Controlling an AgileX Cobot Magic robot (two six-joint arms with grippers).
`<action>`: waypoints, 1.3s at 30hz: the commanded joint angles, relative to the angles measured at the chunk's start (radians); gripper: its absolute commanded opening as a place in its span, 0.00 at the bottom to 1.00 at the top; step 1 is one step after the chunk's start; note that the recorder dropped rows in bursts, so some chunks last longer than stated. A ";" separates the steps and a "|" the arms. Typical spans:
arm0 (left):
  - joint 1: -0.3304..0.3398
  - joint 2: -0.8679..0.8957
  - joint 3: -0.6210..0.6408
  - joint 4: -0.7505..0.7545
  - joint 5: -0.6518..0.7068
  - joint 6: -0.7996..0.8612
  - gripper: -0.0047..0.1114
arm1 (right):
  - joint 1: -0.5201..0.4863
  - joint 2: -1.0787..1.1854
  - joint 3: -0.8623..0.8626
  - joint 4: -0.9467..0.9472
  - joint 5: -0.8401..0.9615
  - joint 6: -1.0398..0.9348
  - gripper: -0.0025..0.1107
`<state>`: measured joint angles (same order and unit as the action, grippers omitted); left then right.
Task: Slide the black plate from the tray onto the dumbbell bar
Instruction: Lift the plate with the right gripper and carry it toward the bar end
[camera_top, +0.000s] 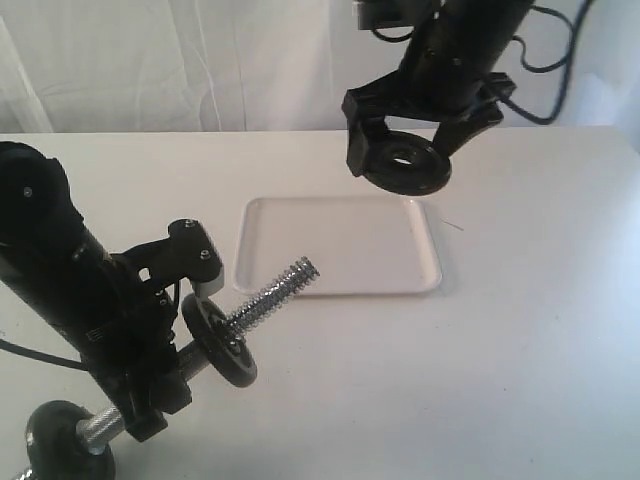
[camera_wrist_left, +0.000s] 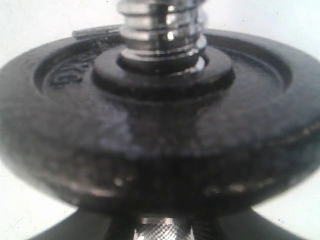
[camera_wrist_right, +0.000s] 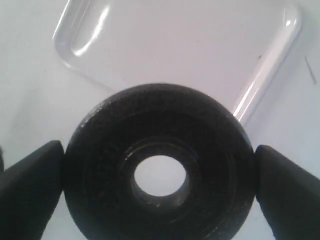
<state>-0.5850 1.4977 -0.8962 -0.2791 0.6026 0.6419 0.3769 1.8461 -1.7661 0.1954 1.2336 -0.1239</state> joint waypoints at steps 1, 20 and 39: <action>-0.007 -0.040 -0.024 -0.056 -0.004 0.045 0.04 | -0.041 -0.222 0.182 0.110 -0.012 -0.085 0.02; -0.007 -0.040 -0.024 -0.195 0.056 0.314 0.04 | -0.053 -0.568 0.774 0.605 -0.297 -0.708 0.02; -0.007 -0.040 -0.024 -0.205 0.053 0.359 0.04 | -0.084 -0.458 0.758 0.715 -0.143 -0.891 0.02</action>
<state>-0.5850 1.4977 -0.8962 -0.3909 0.6490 0.9788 0.3209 1.3953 -0.9925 0.8618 1.0871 -1.0314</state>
